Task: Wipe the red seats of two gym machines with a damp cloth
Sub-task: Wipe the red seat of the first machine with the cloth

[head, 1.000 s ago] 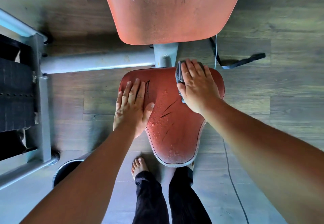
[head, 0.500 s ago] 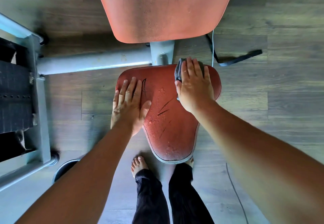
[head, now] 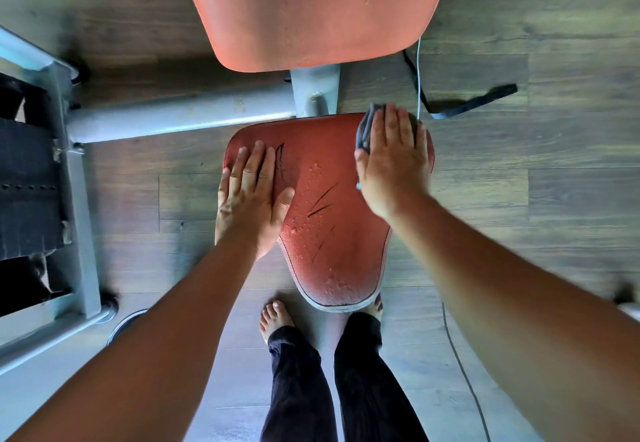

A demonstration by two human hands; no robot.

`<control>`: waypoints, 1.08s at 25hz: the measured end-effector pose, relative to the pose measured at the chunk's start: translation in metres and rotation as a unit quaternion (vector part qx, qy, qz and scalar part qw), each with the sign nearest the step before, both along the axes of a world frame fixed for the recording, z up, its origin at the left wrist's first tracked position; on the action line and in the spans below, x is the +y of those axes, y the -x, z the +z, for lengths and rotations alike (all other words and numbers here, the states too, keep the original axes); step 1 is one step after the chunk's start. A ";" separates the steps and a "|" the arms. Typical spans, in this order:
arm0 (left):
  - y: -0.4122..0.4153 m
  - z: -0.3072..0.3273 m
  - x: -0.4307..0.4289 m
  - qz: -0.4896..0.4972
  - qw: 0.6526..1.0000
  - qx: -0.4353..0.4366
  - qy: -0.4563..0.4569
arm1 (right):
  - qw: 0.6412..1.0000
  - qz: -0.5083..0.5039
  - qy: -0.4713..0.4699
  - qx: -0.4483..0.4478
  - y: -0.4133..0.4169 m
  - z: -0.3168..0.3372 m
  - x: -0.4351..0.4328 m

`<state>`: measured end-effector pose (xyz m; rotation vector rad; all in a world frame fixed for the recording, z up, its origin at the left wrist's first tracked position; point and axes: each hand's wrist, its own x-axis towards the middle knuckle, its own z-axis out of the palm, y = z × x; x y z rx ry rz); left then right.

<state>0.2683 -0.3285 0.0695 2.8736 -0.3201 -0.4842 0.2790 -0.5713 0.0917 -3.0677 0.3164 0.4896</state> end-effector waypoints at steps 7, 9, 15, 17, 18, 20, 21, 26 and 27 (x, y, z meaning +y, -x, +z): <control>0.000 0.000 0.000 0.003 1.000 0.004 -0.002 | 0.999 0.042 -0.024 -0.013 0.020 0.002 -0.025; 0.000 0.000 0.000 0.004 1.000 -0.002 -0.004 | 1.000 -0.030 -0.006 -0.007 -0.008 -0.004 -0.028; -0.001 0.002 0.000 -0.004 1.000 0.010 -0.013 | 0.997 0.048 -0.068 -0.008 0.101 0.023 0.006; -0.001 0.002 0.000 -0.001 1.000 0.008 -0.015 | 0.995 0.080 -0.059 -0.001 0.071 0.014 -0.016; 0.000 0.001 0.000 0.002 1.000 0.008 -0.014 | 0.997 0.072 -0.034 0.006 0.043 0.010 -0.025; 0.001 0.001 0.000 0.003 1.000 0.001 -0.013 | 0.999 0.035 -0.001 0.007 -0.005 0.000 -0.030; 0.000 0.000 -0.001 0.001 1.000 0.001 -0.011 | 1.000 0.018 0.014 0.010 -0.012 -0.003 -0.022; -0.004 0.005 -0.001 -0.008 0.999 0.024 -0.025 | 0.991 0.096 -0.096 0.014 0.084 0.027 0.030; -0.004 0.005 -0.002 -0.008 0.999 0.024 -0.026 | 0.989 0.090 -0.115 0.022 0.083 0.029 0.030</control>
